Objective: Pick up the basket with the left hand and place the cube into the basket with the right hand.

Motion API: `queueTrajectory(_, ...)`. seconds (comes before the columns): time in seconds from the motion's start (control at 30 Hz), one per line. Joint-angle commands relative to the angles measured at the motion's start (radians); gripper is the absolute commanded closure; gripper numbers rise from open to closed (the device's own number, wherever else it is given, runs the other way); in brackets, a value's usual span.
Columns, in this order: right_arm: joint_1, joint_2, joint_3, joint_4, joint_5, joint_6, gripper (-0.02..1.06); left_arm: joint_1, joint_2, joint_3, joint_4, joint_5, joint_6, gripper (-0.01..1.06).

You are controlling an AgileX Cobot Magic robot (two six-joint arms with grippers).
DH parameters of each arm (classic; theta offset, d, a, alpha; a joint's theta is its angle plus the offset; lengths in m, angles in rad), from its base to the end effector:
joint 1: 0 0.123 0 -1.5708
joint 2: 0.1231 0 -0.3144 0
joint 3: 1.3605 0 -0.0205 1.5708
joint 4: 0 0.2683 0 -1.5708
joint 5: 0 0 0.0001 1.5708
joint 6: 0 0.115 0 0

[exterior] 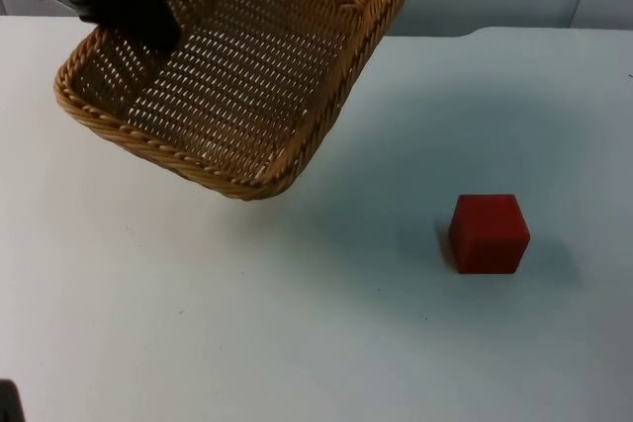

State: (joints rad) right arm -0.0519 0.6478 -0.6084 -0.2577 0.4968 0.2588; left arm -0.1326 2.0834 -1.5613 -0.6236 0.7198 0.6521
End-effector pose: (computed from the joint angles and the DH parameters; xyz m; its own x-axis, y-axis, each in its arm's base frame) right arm 0.1441 -0.0215 0.3272 -0.4157 0.0525 -0.9080 0.1745 0.9844 -0.0230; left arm 0.4809 -0.1088 0.1893 -0.8026 0.2520 -0.5406 0.4410 0.8609 -0.2535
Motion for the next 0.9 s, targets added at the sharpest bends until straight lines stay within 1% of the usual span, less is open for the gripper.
queueTrajectory(0.0, -0.006, 0.151, -0.055, -0.001, -0.008, -0.006, 0.83, 0.0, -0.017, -0.008, -0.031, -0.012, -0.006, 1.05)
queueTrajectory(0.07, 0.0, 0.275, -0.128, 0.001, 0.039, -0.008, 0.64, 0.0, -0.017, -0.008, -0.031, -0.012, -0.006, 1.05)
queueTrajectory(0.1, 0.0, 0.275, -0.128, 0.001, 0.039, -0.008, 0.64, 0.0, -0.017, -0.008, -0.031, -0.012, -0.006, 1.05)
queueTrajectory(0.17, 0.048, 0.408, -0.197, 0.005, 0.098, -0.043, 0.38, 0.0, -0.017, -0.008, -0.031, -0.012, -0.006, 1.05)
queueTrajectory(0.23, 0.113, 0.521, -0.25, 0.036, 0.133, -0.098, 0.19, 0.0, -0.017, -0.008, -0.031, -0.012, -0.006, 1.05)
queueTrajectory(0.27, 0.152, 0.572, -0.274, 0.056, 0.139, -0.122, 0.12, 0.0, -0.017, -0.008, -0.031, -0.012, -0.006, 1.05)
queueTrajectory(0.3, 0.152, 0.572, -0.274, 0.056, 0.139, -0.122, 0.12, 0.0, -0.017, -0.008, -0.031, -0.012, -0.006, 1.05)
queueTrajectory(0.37, 0.228, 0.656, -0.306, 0.076, 0.139, -0.14, 0.03, 0.0, -0.017, -0.008, -0.031, -0.012, -0.006, 1.05)
queueTrajectory(0.43, 0.301, 0.731, -0.323, 0.078, 0.139, -0.142, 0.01, 0.0, -0.017, -0.008, -0.031, -0.012, -0.006, 1.05)
queueTrajectory(0.47, 0.301, 0.731, -0.323, 0.078, 0.139, -0.142, 0.01, 0.0, -0.017, -0.008, -0.031, -0.012, -0.006, 1.05)
queueTrajectory(0.5, 0.335, 0.77, -0.326, 0.095, 0.133, -0.142, 0.01, 0.0, -0.017, -0.008, -0.031, -0.012, -0.006, 1.05)
queueTrajectory(0.53, 0.362, 0.808, -0.326, 0.13, 0.119, -0.134, 0.01, 0.0, -0.017, -0.008, -0.031, -0.012, -0.006, 1.05)
queueTrajectory(0.57, 0.387, 0.862, -0.326, 0.183, 0.101, -0.132, 0.01, 0.0, -0.017, -0.008, -0.031, -0.012, -0.006, 1.05)
queueTrajectory(0.6, 0.398, 0.895, -0.326, 0.214, 0.089, -0.132, 0.01, 0.0, -0.017, -0.008, -0.031, -0.012, -0.006, 1.05)
queueTrajectory(0.63, 0.398, 0.895, -0.326, 0.214, 0.089, -0.132, 0.01, 0.0, -0.017, -0.008, -0.031, -0.012, -0.006, 1.05)
queueTrajectory(0.67, 0.411, 0.94, -0.326, 0.234, 0.071, -0.129, 0.01, 0.0, -0.017, -0.008, -0.031, -0.012, -0.006, 1.05)
queueTrajectory(0.87, 0.467, 1.086, -0.326, 0.266, -0.006, -0.122, 0.01, 0.0, -0.017, -0.008, -0.031, -0.012, -0.006, 1.05)
